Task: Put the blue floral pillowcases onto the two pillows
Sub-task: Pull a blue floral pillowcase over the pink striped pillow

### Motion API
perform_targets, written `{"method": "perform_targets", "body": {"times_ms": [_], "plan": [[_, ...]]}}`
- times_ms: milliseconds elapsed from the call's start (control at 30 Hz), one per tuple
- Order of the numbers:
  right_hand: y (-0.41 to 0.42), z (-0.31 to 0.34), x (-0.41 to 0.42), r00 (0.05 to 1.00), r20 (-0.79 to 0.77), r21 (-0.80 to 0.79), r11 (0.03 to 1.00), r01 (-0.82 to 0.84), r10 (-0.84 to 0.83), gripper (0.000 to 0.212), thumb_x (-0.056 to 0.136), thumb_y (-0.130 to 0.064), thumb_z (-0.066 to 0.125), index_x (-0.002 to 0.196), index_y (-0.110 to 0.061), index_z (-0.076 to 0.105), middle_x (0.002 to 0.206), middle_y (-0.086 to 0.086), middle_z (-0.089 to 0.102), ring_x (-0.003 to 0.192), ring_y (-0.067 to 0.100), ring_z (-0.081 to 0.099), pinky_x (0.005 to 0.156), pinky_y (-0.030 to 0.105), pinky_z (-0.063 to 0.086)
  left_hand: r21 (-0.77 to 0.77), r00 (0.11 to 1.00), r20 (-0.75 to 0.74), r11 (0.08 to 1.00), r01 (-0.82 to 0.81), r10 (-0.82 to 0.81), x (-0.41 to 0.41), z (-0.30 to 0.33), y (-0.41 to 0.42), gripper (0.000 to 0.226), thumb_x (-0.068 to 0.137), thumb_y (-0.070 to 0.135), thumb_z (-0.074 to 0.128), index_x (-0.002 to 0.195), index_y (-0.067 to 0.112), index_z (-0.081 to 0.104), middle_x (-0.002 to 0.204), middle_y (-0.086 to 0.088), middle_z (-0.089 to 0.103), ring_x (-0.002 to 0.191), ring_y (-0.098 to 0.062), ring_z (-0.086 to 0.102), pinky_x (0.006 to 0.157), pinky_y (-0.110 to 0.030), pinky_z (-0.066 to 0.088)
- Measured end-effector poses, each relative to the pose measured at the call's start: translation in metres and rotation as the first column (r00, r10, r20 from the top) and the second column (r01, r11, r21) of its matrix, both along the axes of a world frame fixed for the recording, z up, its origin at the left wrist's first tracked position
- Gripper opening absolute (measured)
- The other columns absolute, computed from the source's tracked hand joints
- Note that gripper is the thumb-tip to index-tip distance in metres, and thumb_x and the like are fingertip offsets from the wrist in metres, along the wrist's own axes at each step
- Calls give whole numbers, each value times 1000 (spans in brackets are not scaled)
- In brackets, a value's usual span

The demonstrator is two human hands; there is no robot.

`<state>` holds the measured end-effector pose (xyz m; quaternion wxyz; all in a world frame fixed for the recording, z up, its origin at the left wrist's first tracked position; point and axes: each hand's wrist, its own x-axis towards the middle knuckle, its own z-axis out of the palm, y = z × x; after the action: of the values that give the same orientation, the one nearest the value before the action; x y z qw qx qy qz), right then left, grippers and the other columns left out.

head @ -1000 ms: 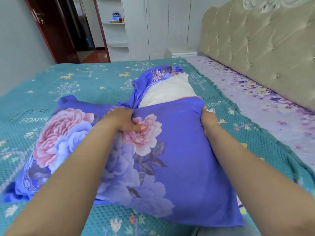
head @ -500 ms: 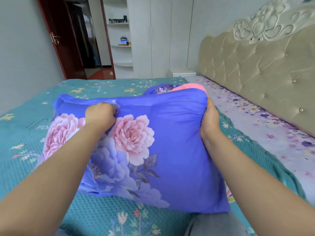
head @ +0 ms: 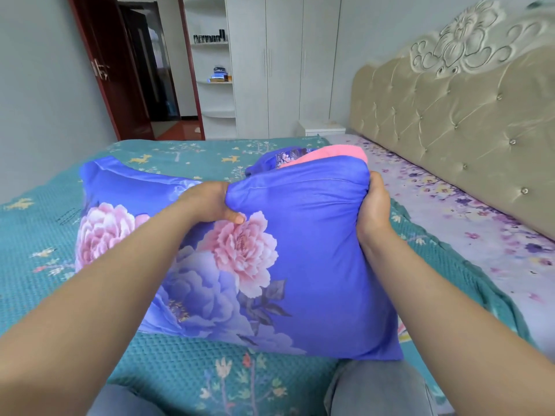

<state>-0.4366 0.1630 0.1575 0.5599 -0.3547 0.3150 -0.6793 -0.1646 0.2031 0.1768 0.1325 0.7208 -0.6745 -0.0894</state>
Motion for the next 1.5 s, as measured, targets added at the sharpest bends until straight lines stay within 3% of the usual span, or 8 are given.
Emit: {"method": "perform_targets", "body": {"times_ms": [200,433,667,800,1100,1200,1333,1500], "plan": [[19,48,5,950,-134,-374,902,216,-283,44,92,-14,40,51,-29,35,52,-17,33,52,3,27,54,22,27,-598,960,-19,766,-234,279,-3,33,11,39,74,47,72,90,13,62,96,-12,57,86,-36,60,67,-39,43],[58,13,62,607,-369,-924,346,-161,-703,64,102,-38,27,59,-1,55,51,10,50,46,27,48,46,36,36,-738,942,-29,629,-246,334,70,29,20,13,81,8,52,94,8,56,105,-12,44,76,-37,53,63,-43,41],[89,-162,146,21,-792,-514,648,-562,-610,43,94,-51,30,75,-22,56,44,0,54,40,22,57,34,23,34,-66,921,-340,972,-224,189,125,-128,65,21,83,14,69,80,20,50,89,-1,52,78,-22,59,64,-28,43],[96,-170,167,14,-905,-356,739,-572,-425,39,90,-49,45,115,-20,50,92,4,68,81,26,66,60,34,45,106,821,-507,964,-242,262,96,-197,94,29,93,29,56,115,12,48,99,-3,53,80,-16,49,67,-27,44],[97,-166,163,-332,-842,38,568,-822,-424,122,59,-81,58,149,-34,-10,154,-4,-28,141,17,-25,115,39,-9,290,268,-863,853,-433,429,63,-212,108,16,100,28,39,102,19,51,84,-5,60,65,-14,58,51,-27,53],[96,-178,157,-330,-790,-1,540,-842,-516,120,59,-70,67,151,-30,0,156,4,-19,144,23,-18,116,43,-11,268,362,-837,885,-380,409,59,-206,105,29,94,11,32,97,15,61,79,-5,61,65,-14,57,53,-26,53],[83,-159,152,4,-904,-305,638,-707,-428,55,66,-43,53,116,-25,64,121,3,64,108,26,61,88,35,50,68,413,-855,858,-509,313,58,-205,101,17,95,20,41,87,20,57,81,-5,58,72,-24,60,58,-30,57],[76,-148,147,-226,-933,-26,680,-733,-279,39,76,-53,56,108,-33,61,96,-1,66,91,25,62,73,31,45,-346,743,-604,745,-570,288,82,-192,70,30,96,28,49,119,13,60,118,-7,62,107,-19,57,92,-28,42]]}}
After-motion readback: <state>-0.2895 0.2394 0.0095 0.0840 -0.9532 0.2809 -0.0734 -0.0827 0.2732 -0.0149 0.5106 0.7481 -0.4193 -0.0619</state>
